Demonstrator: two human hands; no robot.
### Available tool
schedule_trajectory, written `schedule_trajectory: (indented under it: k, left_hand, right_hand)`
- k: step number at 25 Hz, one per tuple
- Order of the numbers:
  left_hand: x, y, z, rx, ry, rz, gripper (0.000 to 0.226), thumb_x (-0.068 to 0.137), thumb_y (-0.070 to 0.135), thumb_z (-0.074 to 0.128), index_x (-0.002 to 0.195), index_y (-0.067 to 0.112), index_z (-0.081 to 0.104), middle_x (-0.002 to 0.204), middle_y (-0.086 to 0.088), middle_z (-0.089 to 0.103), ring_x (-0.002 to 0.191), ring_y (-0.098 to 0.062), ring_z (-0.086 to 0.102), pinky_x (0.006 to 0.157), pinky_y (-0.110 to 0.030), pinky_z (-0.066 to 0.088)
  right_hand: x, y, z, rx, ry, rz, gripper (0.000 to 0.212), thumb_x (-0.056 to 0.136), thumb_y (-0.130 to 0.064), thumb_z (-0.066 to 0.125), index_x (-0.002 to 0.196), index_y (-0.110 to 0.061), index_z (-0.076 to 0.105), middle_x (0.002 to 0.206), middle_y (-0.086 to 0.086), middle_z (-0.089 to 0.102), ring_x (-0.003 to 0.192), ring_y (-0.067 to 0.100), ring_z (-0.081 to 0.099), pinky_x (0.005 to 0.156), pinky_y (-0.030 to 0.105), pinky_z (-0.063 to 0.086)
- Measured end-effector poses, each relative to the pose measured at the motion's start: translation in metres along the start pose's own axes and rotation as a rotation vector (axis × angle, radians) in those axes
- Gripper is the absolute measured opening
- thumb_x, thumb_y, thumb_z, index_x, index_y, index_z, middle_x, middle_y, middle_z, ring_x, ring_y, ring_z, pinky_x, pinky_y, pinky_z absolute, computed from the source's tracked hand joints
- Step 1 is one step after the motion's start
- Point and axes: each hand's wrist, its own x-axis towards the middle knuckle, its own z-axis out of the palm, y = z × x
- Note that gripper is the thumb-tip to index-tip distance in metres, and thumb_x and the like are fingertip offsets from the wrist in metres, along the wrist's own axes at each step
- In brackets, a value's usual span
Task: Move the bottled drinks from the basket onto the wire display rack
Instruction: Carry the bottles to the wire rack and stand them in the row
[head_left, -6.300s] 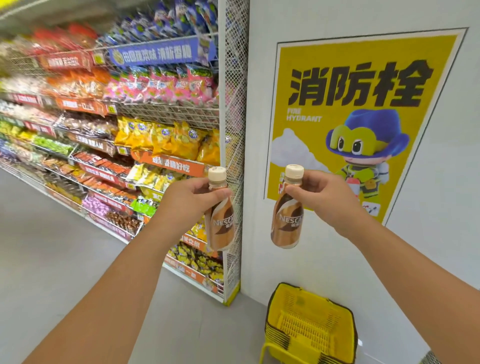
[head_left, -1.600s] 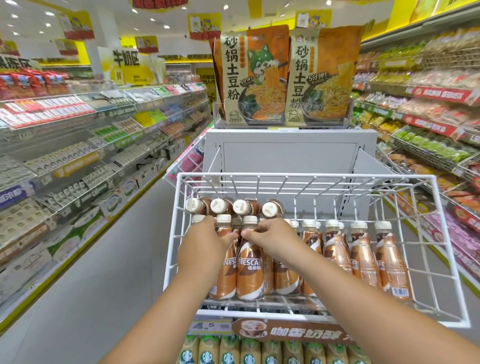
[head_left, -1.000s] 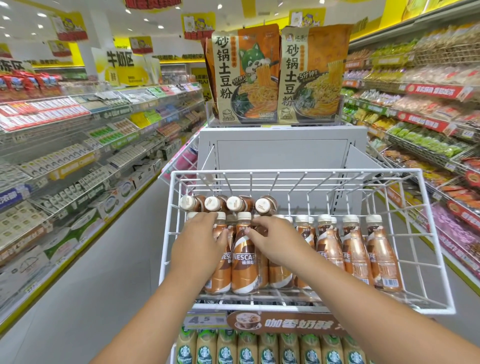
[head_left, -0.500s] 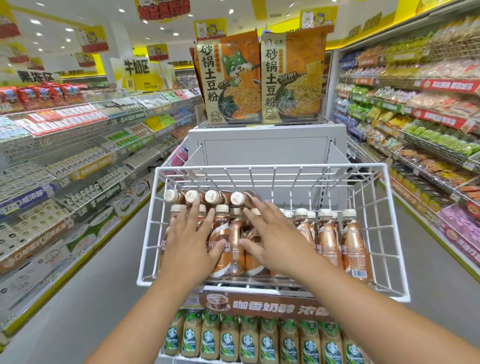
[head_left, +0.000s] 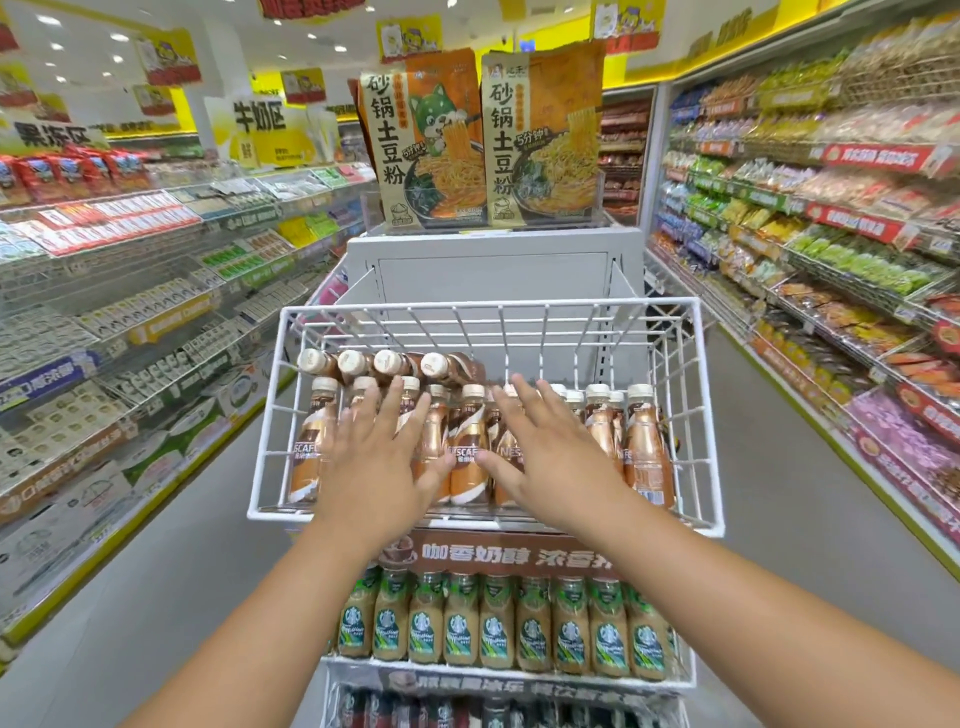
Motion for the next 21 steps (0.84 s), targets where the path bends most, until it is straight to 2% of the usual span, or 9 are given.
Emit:
schedule_trajectory:
  k: [6, 10, 14, 18, 21]
  left_hand:
    - [-0.032, 0.004, -0.025, -0.061, 0.017, 0.089, 0.092, 0.082, 0.080, 0.003, 0.163, 0.036, 0.003, 0.172, 0.004, -0.009, 0.158, -0.021, -0.011, 0.127, -0.048, -0.005]
    - [-0.059, -0.017, -0.042, -0.110, 0.029, 0.156, 0.086, 0.089, 0.079, 0.012, 0.162, 0.036, 0.004, 0.172, 0.002, -0.008, 0.158, -0.021, -0.011, 0.128, -0.050, 0.000]
    - [-0.091, -0.030, -0.062, -0.186, 0.038, 0.238, 0.083, 0.093, 0.076, 0.023, 0.163, 0.035, 0.003, 0.172, 0.001, -0.007, 0.158, -0.022, -0.011, 0.127, -0.048, -0.005]
    - [-0.123, -0.019, -0.077, -0.261, -0.019, 0.340, 0.082, 0.095, 0.074, 0.027, 0.161, 0.038, -0.006, 0.170, 0.003, -0.015, 0.157, -0.021, -0.016, 0.126, -0.044, -0.010]
    - [-0.143, 0.007, -0.085, -0.308, 0.032, 0.449, 0.080, 0.096, 0.073, 0.028, 0.162, 0.036, 0.002, 0.171, 0.002, -0.010, 0.157, -0.022, -0.014, 0.128, -0.048, -0.003]
  right_hand:
    - [-0.044, -0.026, -0.012, -0.020, 0.049, 0.092, 0.078, 0.100, -0.069, 0.030, 0.163, -0.035, -0.001, 0.172, -0.006, -0.008, 0.158, 0.020, -0.012, 0.128, 0.048, 0.006]
    - [-0.080, -0.065, -0.016, -0.028, 0.105, 0.148, 0.078, 0.100, -0.068, 0.032, 0.163, -0.037, -0.003, 0.172, -0.006, -0.007, 0.158, 0.019, -0.011, 0.129, 0.049, 0.009]
    - [-0.126, -0.107, -0.021, -0.060, 0.144, 0.223, 0.079, 0.100, -0.066, 0.035, 0.164, -0.033, 0.003, 0.172, -0.006, -0.007, 0.159, 0.020, -0.008, 0.129, 0.047, 0.009]
    - [-0.180, -0.135, -0.033, -0.100, 0.133, 0.331, 0.080, 0.101, -0.064, 0.037, 0.164, -0.033, -0.002, 0.172, -0.005, -0.009, 0.158, 0.019, -0.011, 0.129, 0.046, 0.007]
    - [-0.225, -0.140, -0.050, -0.120, 0.149, 0.428, 0.078, 0.102, -0.062, 0.037, 0.164, -0.033, 0.000, 0.172, -0.007, -0.007, 0.158, 0.016, -0.010, 0.128, 0.039, 0.004]
